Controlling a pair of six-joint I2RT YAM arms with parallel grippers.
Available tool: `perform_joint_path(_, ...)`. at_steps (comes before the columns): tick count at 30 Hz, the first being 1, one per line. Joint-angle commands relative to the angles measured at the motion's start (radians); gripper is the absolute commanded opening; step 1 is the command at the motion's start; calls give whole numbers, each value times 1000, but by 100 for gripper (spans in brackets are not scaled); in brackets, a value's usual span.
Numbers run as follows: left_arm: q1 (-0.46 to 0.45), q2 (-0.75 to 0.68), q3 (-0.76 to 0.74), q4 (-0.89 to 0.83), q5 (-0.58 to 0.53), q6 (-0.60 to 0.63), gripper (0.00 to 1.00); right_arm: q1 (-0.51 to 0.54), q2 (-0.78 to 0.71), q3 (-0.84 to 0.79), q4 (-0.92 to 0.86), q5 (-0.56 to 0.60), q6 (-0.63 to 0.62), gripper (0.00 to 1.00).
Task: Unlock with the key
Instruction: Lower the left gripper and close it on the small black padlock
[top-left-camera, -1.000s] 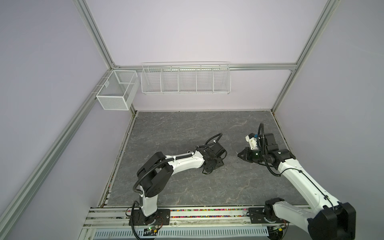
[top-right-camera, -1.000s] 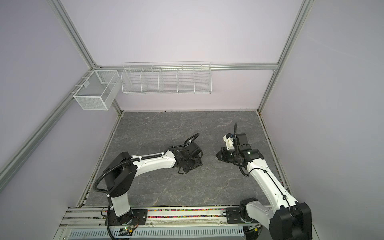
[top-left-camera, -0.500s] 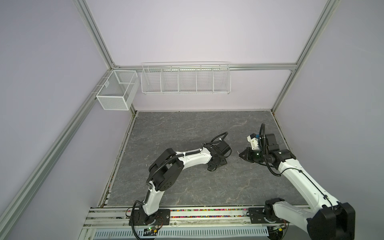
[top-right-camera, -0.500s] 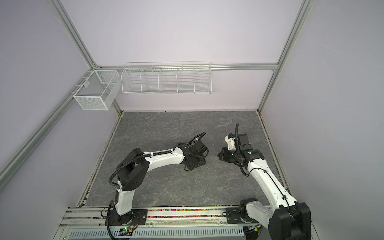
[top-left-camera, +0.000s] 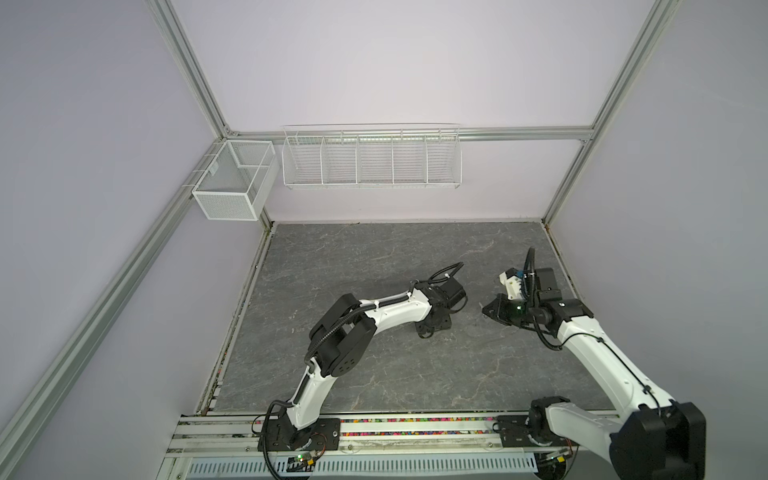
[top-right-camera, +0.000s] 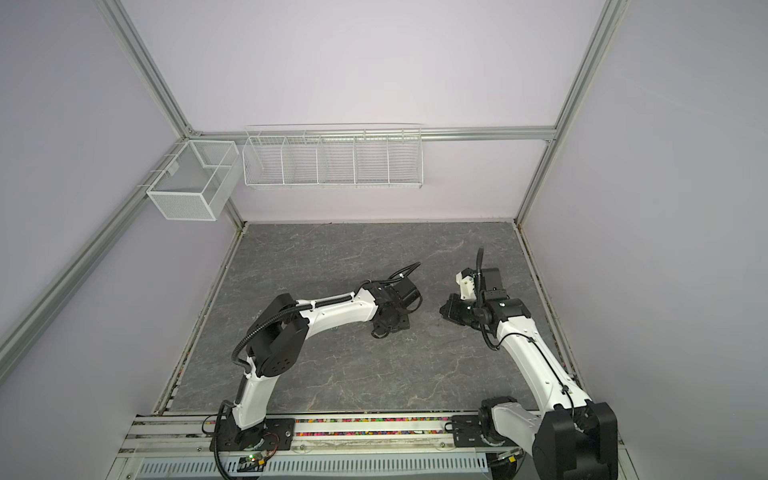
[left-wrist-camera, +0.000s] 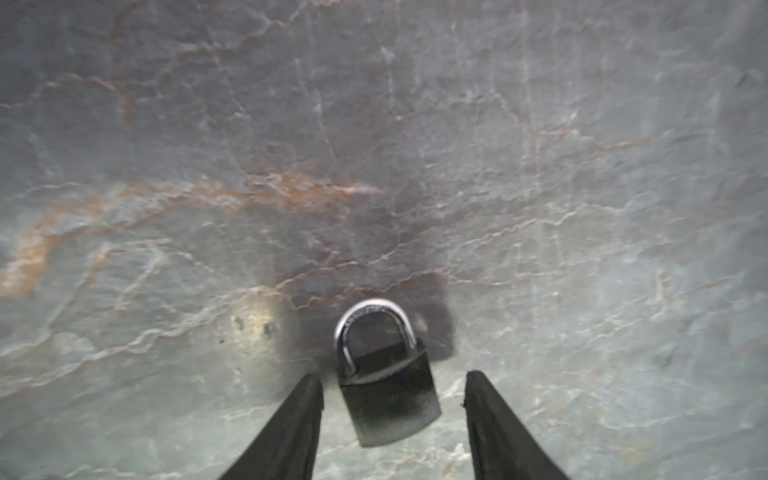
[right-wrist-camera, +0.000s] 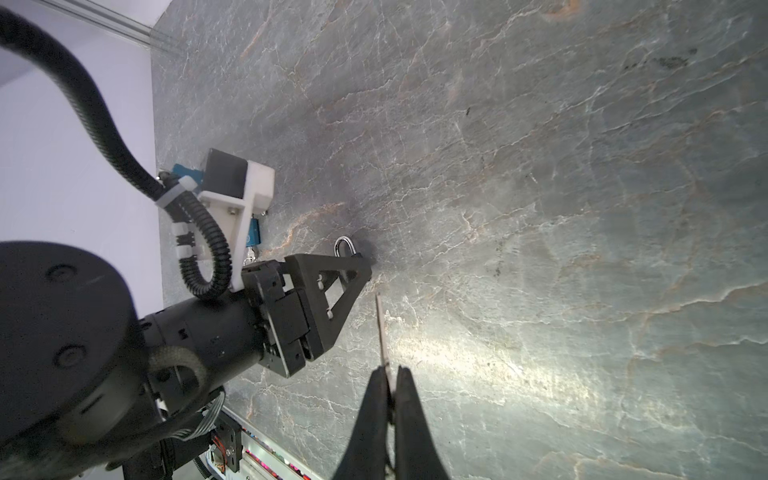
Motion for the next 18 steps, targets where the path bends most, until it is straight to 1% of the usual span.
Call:
perform_joint_path(1,2,33,43,-91,-23,69,55,-10,11,-20,27,-29,-6,6)
perform_joint_path(6,0,43,56,-98,-30,66,54,-17,18,-30,40,-40,2,6)
perform_joint_path(12,-10,84,107,-139,-50,78,50,-23,18,-32,41,-50,4,6)
perform_joint_path(18,-13,85,76,-143,-66,73,45,-29,14,-38,44,-55,7,7)
